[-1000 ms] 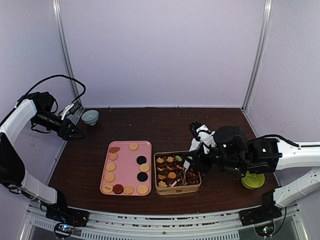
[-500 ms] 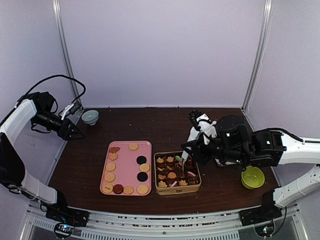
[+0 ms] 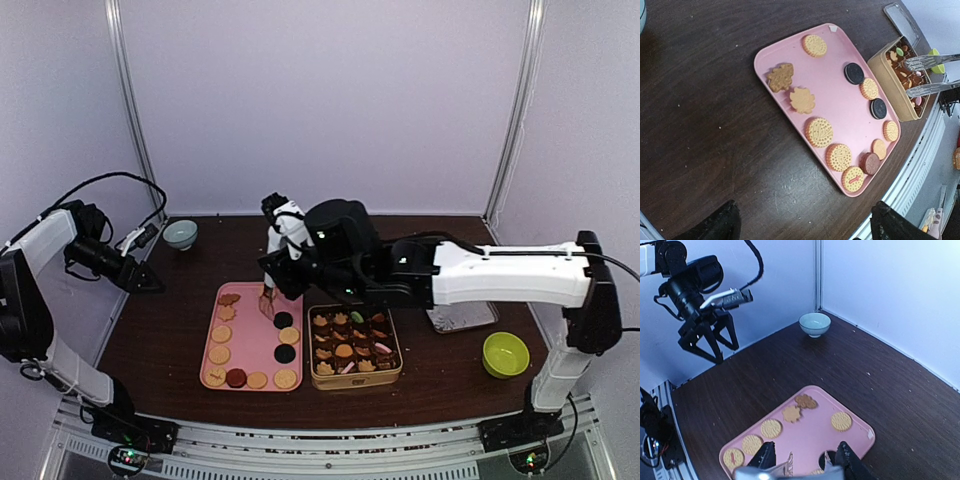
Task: Pack the cookies
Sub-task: Pick up the fake cookies from the plate.
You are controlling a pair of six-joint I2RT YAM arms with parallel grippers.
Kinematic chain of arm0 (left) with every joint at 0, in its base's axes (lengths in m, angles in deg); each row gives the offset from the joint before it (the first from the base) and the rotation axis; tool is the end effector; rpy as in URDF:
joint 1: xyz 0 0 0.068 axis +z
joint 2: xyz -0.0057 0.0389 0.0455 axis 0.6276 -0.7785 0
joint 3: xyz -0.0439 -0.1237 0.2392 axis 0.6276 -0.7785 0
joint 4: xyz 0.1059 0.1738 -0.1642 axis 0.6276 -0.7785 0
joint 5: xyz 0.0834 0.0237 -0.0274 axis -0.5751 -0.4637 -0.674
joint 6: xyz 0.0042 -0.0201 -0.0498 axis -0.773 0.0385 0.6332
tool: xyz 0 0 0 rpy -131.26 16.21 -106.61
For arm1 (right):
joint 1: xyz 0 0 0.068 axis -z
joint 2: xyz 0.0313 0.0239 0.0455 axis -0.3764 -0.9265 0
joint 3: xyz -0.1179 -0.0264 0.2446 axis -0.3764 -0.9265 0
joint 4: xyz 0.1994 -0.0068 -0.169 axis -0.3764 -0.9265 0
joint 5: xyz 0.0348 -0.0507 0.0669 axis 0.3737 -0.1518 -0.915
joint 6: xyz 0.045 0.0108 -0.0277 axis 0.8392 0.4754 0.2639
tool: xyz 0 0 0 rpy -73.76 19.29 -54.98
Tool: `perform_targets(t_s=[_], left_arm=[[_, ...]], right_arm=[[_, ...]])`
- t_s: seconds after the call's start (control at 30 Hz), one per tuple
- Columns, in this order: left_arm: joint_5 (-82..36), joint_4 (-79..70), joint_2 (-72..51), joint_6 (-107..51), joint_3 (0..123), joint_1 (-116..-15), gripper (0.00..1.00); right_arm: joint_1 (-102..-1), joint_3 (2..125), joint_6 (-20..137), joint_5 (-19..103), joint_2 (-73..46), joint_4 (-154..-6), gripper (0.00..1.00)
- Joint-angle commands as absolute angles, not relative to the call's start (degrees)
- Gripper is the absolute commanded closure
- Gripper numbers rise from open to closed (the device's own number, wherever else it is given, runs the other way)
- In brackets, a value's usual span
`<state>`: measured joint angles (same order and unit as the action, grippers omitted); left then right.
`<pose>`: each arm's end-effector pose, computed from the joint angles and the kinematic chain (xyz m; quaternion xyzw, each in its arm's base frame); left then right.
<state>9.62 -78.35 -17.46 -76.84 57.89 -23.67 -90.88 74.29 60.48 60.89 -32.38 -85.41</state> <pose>0.2427 0.0421 0.2737 0.1939 0.9169 -0.2947 0.1865 0.1595 0.3906 0.3359 -0.3545 0.7345 0.2941 0.4984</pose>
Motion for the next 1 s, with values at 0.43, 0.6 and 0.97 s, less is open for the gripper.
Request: perform_targets(t_s=[0.43, 0.6, 0.97], left_arm=[[6.08, -77.82, -13.79, -81.87, 51.42, -21.97, 0.08], [6.24, -78.47, -13.08, -82.62, 51.6, -21.9, 0.08], [6.57, -78.83, -13.4, -83.35, 51.55, -21.85, 0.07]], right_arm=[[-90.2, 109.74, 59.53, 62.33, -67.8, -77.25, 0.58], [-89.86, 109.98, 58.62, 64.66, -69.76, -74.95, 0.58], [-89.69, 111.0, 59.56, 63.35, -72.2, -75.6, 0.58]])
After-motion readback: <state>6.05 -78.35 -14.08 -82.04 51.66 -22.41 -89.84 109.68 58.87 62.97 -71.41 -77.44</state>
